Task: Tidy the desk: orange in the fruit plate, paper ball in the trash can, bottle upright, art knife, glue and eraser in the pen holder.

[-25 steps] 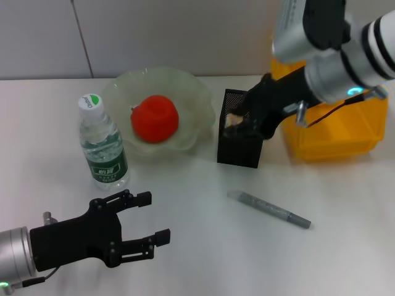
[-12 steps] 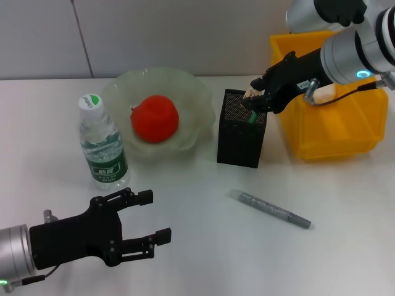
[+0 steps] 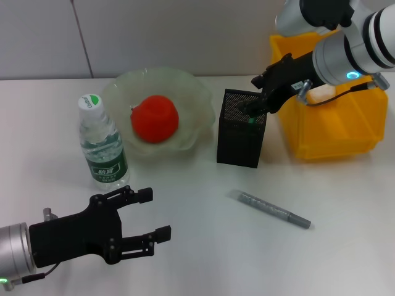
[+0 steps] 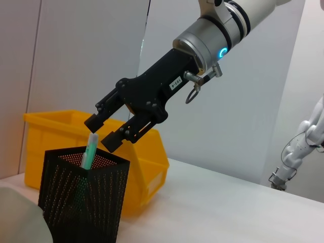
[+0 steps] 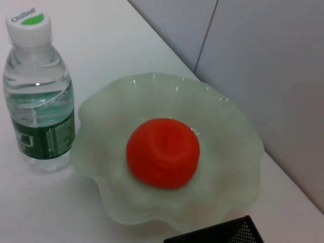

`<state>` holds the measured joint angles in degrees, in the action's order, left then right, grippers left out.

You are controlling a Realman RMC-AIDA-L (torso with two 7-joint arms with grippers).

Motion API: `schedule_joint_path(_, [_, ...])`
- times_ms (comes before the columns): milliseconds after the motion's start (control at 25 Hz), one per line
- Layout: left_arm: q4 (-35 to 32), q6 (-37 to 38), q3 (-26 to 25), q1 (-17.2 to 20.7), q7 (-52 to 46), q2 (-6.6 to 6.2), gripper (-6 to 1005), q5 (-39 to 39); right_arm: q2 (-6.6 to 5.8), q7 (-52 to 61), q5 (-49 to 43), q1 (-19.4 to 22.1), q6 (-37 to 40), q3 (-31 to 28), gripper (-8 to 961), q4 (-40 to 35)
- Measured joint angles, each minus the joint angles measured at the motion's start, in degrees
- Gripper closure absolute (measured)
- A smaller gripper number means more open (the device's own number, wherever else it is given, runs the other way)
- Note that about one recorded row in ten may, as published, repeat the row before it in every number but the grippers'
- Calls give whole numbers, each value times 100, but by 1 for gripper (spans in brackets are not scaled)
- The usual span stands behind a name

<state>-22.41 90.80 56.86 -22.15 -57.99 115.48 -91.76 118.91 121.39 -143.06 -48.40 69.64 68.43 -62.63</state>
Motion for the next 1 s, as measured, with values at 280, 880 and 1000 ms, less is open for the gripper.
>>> schedule_joint_path(280, [-21, -15, -9, 0, -1, 4, 137, -2, 11, -5, 418, 186, 30, -100, 387, -358])
schedule_joint_path(880, [-53, -9, 45, 0, 2, 6, 137, -42, -6, 843, 341, 22, 2417, -258, 233, -836])
schedule_joint_path(1000, [-53, -16, 51, 11, 24, 0, 137, -65, 4, 846, 250, -111, 2303, -107, 239, -289])
